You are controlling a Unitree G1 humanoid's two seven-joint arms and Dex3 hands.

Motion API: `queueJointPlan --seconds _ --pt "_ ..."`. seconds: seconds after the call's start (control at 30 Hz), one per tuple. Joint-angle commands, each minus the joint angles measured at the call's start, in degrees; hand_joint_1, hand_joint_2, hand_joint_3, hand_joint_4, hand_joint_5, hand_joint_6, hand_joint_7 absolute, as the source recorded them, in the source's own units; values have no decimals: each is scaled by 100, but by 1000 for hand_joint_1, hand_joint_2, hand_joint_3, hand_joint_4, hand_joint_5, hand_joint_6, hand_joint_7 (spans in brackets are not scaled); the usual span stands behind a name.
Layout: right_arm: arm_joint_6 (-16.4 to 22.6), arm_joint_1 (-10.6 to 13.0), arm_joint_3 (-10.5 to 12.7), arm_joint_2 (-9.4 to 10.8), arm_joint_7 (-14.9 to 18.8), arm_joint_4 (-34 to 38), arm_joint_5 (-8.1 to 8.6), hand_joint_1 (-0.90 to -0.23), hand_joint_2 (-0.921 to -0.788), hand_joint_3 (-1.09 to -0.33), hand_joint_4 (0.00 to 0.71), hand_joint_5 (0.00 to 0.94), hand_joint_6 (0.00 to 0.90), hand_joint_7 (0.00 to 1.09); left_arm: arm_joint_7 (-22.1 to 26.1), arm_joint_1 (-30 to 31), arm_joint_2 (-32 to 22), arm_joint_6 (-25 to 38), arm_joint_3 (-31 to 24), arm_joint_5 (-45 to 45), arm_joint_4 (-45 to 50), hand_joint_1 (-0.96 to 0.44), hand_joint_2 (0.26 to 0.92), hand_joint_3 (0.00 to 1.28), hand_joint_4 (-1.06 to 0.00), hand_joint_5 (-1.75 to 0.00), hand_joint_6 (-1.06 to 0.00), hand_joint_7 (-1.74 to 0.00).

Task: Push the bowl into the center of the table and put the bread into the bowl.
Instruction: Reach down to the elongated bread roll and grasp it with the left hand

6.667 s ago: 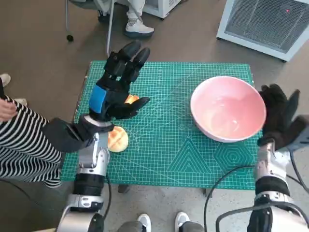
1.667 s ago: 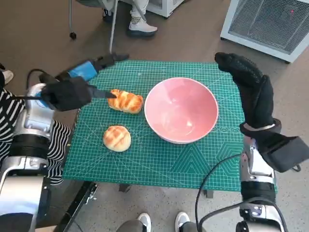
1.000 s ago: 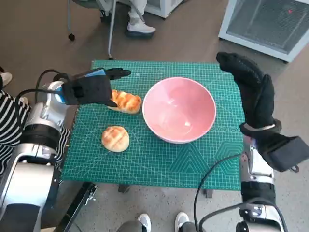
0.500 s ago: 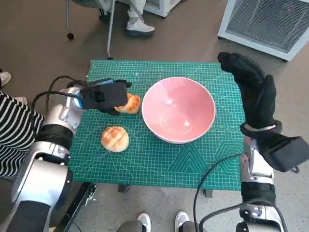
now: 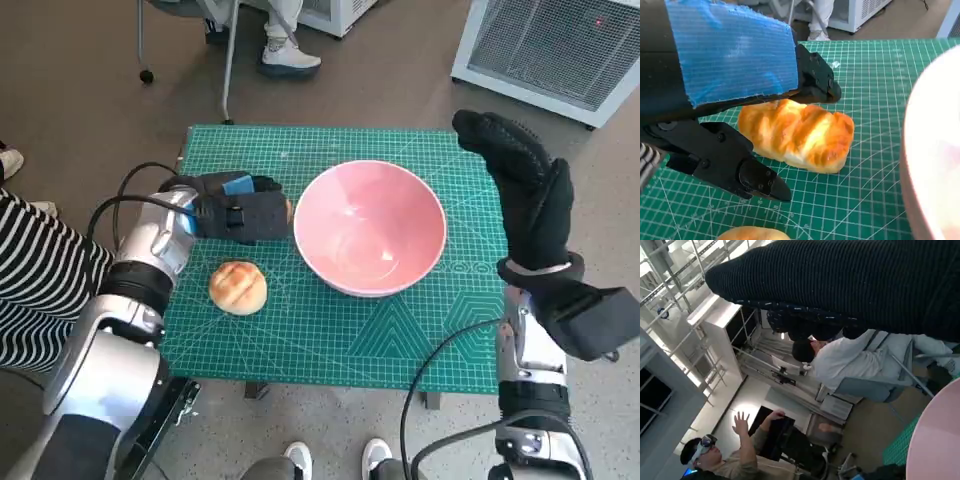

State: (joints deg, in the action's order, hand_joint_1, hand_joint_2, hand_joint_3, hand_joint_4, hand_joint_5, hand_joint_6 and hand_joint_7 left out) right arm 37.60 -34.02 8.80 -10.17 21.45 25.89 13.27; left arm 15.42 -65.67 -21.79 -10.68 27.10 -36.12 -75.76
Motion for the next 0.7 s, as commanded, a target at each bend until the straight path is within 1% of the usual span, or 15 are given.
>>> queueJointPlan --seconds 0.03,0.07,0.1,0.13,0.17,0.2,0.23,0.27,0.3,0.33,0.43,0.53,0.63,0.7 --pt "-102 188 0 27 -57 -25 -13 -788 -921 -697 223 1 77 537 -127 54 -42 -87 135 -154 -90 -56 878 19 -615 -69 -685 -135" --pt "-104 194 0 26 -58 -30 -12 -788 -921 -697 223 1 78 537 -138 47 -55 -99 140 -156 -93 -47 890 17 -681 -85 -724 -177" --pt "-103 198 2 24 -55 -30 -8 -788 -921 -697 223 1 78 537 -152 35 -74 -119 136 -149 -92 -42 900 12 -731 -82 -718 -262" --pt "-104 203 2 23 -55 -33 -6 -787 -921 -697 223 1 78 536 -162 28 -88 -136 134 -145 -91 -155 908 65 -788 -94 -668 -645" --pt "-100 204 3 22 -54 -27 -4 -787 -921 -697 223 1 78 536 -187 16 -107 -154 125 -139 -88 -194 910 88 -807 -99 -646 -787" --pt "-97 206 4 23 -53 -24 -4 -786 -921 -697 223 1 78 536 -205 8 -120 -168 117 -135 -86 -156 913 98 -765 -305 -630 -898" --pt "-93 205 5 23 -52 -15 -3 -784 -921 -697 222 0 78 536 -236 -3 -141 -194 98 -123 -81 -100 915 123 -690 -617 -595 -1073" --pt "-91 207 6 23 -52 -12 -2 -783 -921 -697 222 0 78 536 -257 -10 -157 -215 85 -115 -79 -80 917 129 -671 -723 -583 -1133" --pt "-89 207 6 24 -54 -9 -4 -782 -921 -697 221 0 78 536 -283 -23 -178 -240 60 -95 -72 -51 918 137 -643 -875 -565 -1220" --pt "-89 209 4 26 -57 -11 -7 -781 -921 -697 220 0 77 536 -300 -31 -193 -258 44 -81 -68 -33 919 135 -640 -972 -552 -1263" --pt "-83 214 -1 33 -65 -10 -16 -780 -921 -697 219 0 75 535 -352 -60 -253 -336 -30 -21 -46 -11 920 127 -652 -1093 -534 -1294" --pt "-72 219 -8 44 -70 -2 -26 -780 -921 -697 218 0 75 534 -395 -109 -329 -440 -117 31 -10 -4 920 115 -674 -1152 -535 -1260" --pt "-65 224 -15 51 -71 1 -32 -780 -921 -696 216 0 74 533 -405 -151 -396 -542 -180 78 30 -1 920 105 -689 -1175 -542 -1229" --pt "-61 225 -14 49 -65 9 -25 -780 -921 -697 214 0 73 532 -414 -184 -453 -627 -225 120 67 -1 921 115 -678 -1200 -529 -1234"
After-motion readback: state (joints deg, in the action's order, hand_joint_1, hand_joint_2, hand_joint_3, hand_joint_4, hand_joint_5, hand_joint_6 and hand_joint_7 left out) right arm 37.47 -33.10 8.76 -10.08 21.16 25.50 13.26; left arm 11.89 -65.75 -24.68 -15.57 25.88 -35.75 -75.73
